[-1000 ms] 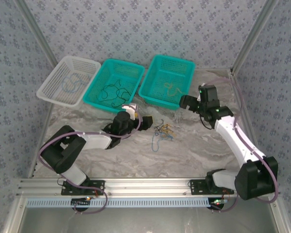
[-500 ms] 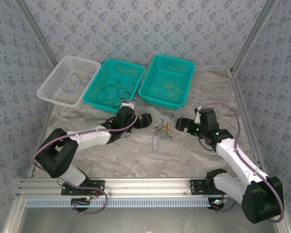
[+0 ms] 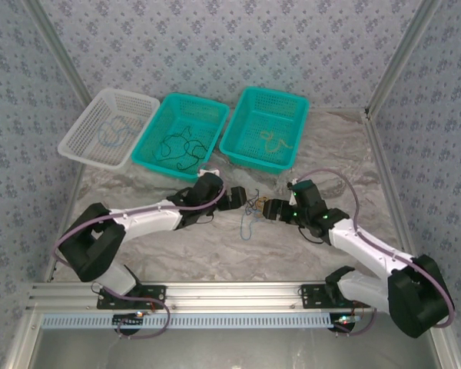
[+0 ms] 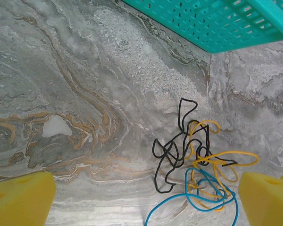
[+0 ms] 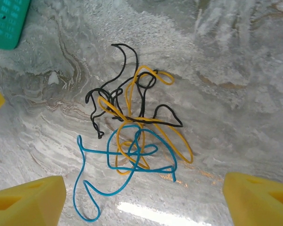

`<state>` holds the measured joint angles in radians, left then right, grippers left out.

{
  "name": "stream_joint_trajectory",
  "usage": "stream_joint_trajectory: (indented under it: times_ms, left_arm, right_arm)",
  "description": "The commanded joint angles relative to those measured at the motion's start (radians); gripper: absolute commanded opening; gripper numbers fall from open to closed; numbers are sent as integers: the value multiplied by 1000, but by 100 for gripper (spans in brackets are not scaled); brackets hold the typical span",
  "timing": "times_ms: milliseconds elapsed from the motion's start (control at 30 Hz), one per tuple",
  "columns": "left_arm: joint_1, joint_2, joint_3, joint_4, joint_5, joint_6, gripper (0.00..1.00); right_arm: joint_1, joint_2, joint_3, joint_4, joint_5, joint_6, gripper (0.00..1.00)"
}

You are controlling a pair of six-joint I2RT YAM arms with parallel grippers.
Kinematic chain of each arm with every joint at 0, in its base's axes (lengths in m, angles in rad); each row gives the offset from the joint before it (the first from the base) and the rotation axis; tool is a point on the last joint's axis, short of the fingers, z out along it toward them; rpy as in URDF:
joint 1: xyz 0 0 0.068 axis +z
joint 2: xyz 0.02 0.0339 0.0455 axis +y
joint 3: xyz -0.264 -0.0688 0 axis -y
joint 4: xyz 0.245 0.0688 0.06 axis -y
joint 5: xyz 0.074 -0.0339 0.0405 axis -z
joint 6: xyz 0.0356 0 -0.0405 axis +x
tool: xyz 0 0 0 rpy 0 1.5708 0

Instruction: Untangle the cables

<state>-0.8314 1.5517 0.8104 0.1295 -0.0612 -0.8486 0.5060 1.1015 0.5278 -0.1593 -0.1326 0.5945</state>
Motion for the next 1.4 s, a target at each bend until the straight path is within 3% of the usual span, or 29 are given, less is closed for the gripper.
stream_joint_trajectory:
  times_ms: [0,200,400,600,967,1367]
  left_arm:
    - [-4,27,32,-50,-17,-56,99]
    - [-8,47,44,-91,-11,-71,99]
    - [-9,67,35,17,11,-17,100]
    - [-9,76,4,133,37,3,99]
    - [-9,90,-5,169,18,-9,99]
    - [-9,100,-13,190,6,-29,99]
  right_arm:
    - [21,35,-2,121,25,3,83]
    - [26,127,46,174,103,-66,64]
    - [21,218,103,197,24,-222,52]
    - [10,279,171,148,-7,-336,46]
    - [-37,303,230,7,-117,-449,42]
    - [-56,348,242,33,-149,-458,34]
